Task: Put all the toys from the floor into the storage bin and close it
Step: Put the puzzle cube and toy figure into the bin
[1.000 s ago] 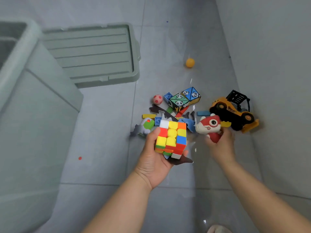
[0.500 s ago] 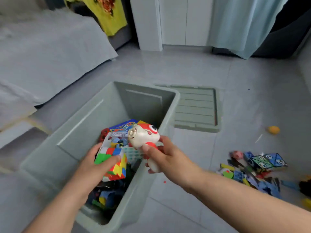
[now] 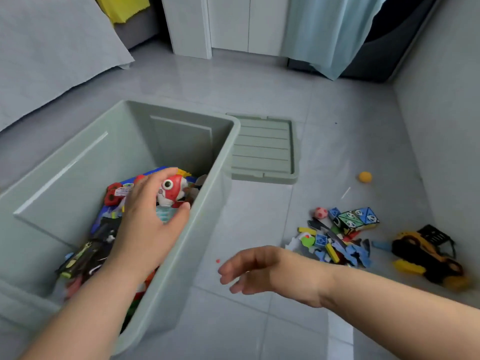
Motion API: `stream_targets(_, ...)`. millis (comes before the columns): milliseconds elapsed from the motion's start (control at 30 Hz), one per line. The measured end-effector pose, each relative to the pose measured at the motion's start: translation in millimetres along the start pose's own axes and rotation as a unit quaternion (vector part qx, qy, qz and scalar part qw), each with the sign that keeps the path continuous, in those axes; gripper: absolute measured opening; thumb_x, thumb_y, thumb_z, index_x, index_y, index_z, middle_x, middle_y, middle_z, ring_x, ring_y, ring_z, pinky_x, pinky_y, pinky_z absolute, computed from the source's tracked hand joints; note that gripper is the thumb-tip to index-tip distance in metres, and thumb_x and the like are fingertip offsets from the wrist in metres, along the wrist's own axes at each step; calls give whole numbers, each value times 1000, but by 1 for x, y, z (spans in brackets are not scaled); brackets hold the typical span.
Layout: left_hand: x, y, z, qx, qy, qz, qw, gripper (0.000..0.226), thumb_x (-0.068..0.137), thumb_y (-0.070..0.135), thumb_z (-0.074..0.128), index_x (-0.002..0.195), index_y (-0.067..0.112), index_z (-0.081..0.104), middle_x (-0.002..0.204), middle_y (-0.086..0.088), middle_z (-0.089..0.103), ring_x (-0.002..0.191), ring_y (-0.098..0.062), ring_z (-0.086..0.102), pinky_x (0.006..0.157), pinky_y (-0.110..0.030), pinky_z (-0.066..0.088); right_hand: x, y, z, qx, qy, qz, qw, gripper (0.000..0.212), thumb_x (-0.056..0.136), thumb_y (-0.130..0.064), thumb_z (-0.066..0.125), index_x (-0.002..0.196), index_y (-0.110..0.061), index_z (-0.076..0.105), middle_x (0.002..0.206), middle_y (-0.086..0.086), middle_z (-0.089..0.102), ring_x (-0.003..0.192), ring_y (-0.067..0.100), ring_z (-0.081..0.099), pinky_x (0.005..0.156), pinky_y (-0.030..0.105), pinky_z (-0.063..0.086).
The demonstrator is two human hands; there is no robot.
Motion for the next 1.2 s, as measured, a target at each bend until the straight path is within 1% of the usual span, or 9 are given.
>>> stream_targets(133, 5, 67, 117, -97, -153, 82, 980, 44, 72, 36, 54, 116, 32, 50, 116, 10, 56, 111, 0, 49, 94, -2, 30, -51, 110, -94, -25, 143, 94, 985, 24, 89, -6, 55, 110, -17, 60, 111, 1, 64, 95, 10, 59, 91, 27, 48)
stream_targets(267, -25, 56, 245, -9, -374, 29, 927, 58, 84, 19, 61, 136, 24, 36, 130, -2, 48, 120, -15, 47, 99, -19, 34, -82, 199, -162, -87, 302, 157, 936, 47, 85, -22, 65, 127, -27, 44, 131, 1, 44, 105, 12, 50, 76, 18, 45)
stream_targets(367, -58, 9, 326, 91, -461, -49, 881, 84, 82, 21, 66, 148, 23, 15, 146, -7, 36, 129, -23, 42, 105, -27, 34, -92, 241, -204, -162, 371, 203, 892, 72, 81, -29, 68, 140, -26, 26, 145, 3, 24, 123, 21, 40, 89, 26, 41)
stream_targets(467, -76, -21, 363, 119, -438, -93, 886, 95, 78, 25, 71, 150, 22, 9, 150, -5, 28, 134, -23, 35, 107, -28, 31, -73, 250, -231, -266, 414, 166, 855, 80, 80, -34, 68, 143, -25, 20, 150, 5, 16, 135, 28, 21, 107, 37, 31)
stream_targets(667, -61, -45, 400, 198, -338, -133, 910, 110, 69, 45, 76, 150, 21, 6, 158, -2, 8, 145, -22, 9, 116, -34, 12, -23, 258, -265, -339, 383, 166, 843, 88, 79, -62, 54, 146, -28, 9, 154, 4, 12, 139, 35, 13, 111, 47, 23)
stream_targets(767, -49, -49, 420, 180, -329, -155, 914, 117, 64, 50, 78, 150, 27, 2, 157, -1, 14, 143, -23, 14, 116, -37, 19, -13, 264, -271, -350, 383, 166, 839, 84, 80, -66, 48, 145, -33, 7, 153, 4, 11, 138, 37, 12, 108, 49, 25)
stream_targets(933, -56, -46, 446, 254, -360, -89, 893, 110, 69, 49, 75, 149, 31, 2, 149, -4, 23, 132, -26, 28, 107, -32, 28, -2, 270, -261, -361, 405, 162, 824, 68, 86, -59, 45, 143, -36, 17, 152, 5, 11, 138, 37, 9, 107, 49, 25)
stream_targets(1033, -61, -54, 446, 245, -344, -113, 899, 96, 74, 47, 72, 148, 32, 12, 139, -7, 30, 124, -27, 37, 101, -30, 33, 0, 268, -257, -362, 425, 131, 819, 59, 87, -44, 54, 140, -29, 30, 146, 9, 28, 130, 39, 23, 99, 48, 35)
stream_targets(1200, -60, -62, 435, 158, -311, -174, 921, 57, 76, 27, 72, 127, 26, 48, 116, -6, 40, 101, -27, 55, 82, -31, 47, 4, 269, -257, -444, 406, 93, 793, 68, 60, -18, 81, 119, -19, 49, 111, 18, 59, 91, 46, 54, 55, 45, 54)
Point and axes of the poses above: each hand's wrist, its own x-axis towards the middle knuckle, its own z-axis out of the palm, y = z × x, the point moved 8 cm from there along x, towards the middle knuckle
